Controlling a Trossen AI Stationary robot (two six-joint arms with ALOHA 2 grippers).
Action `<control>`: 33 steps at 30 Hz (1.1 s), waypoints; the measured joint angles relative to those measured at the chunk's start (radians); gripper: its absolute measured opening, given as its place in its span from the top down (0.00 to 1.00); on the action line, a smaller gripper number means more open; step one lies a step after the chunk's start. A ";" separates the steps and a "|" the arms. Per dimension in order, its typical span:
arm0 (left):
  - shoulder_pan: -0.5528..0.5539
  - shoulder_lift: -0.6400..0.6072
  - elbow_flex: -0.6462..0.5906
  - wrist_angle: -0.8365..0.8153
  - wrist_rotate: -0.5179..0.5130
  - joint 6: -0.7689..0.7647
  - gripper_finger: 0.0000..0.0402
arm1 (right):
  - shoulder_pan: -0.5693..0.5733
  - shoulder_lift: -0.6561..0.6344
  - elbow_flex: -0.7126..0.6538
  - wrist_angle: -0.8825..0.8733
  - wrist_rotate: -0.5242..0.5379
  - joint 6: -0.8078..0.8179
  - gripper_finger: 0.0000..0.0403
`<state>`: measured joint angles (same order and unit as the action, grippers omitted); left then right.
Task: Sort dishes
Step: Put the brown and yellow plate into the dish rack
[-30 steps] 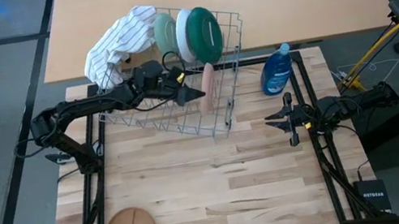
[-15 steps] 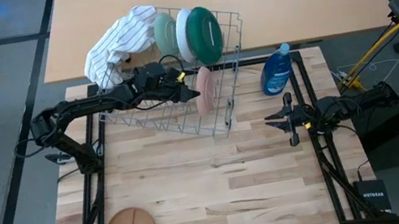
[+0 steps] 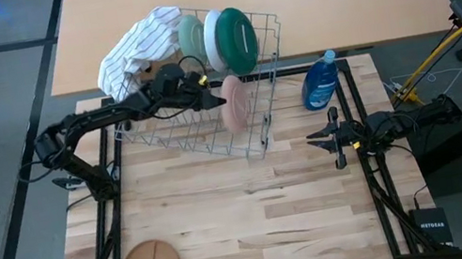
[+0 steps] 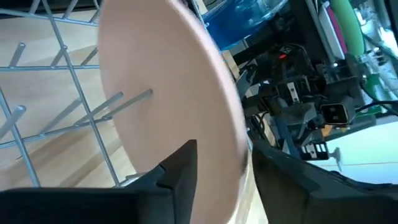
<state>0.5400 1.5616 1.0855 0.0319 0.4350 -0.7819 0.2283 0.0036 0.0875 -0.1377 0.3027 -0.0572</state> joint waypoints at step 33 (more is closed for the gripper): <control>0.122 -0.168 0.000 -0.168 0.474 0.117 0.61 | 0.000 0.000 0.000 0.001 0.000 0.000 0.82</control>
<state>0.6621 1.3938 1.0851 -0.1363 0.9094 -0.6650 0.2283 0.0040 0.0875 -0.1371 0.3027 -0.0574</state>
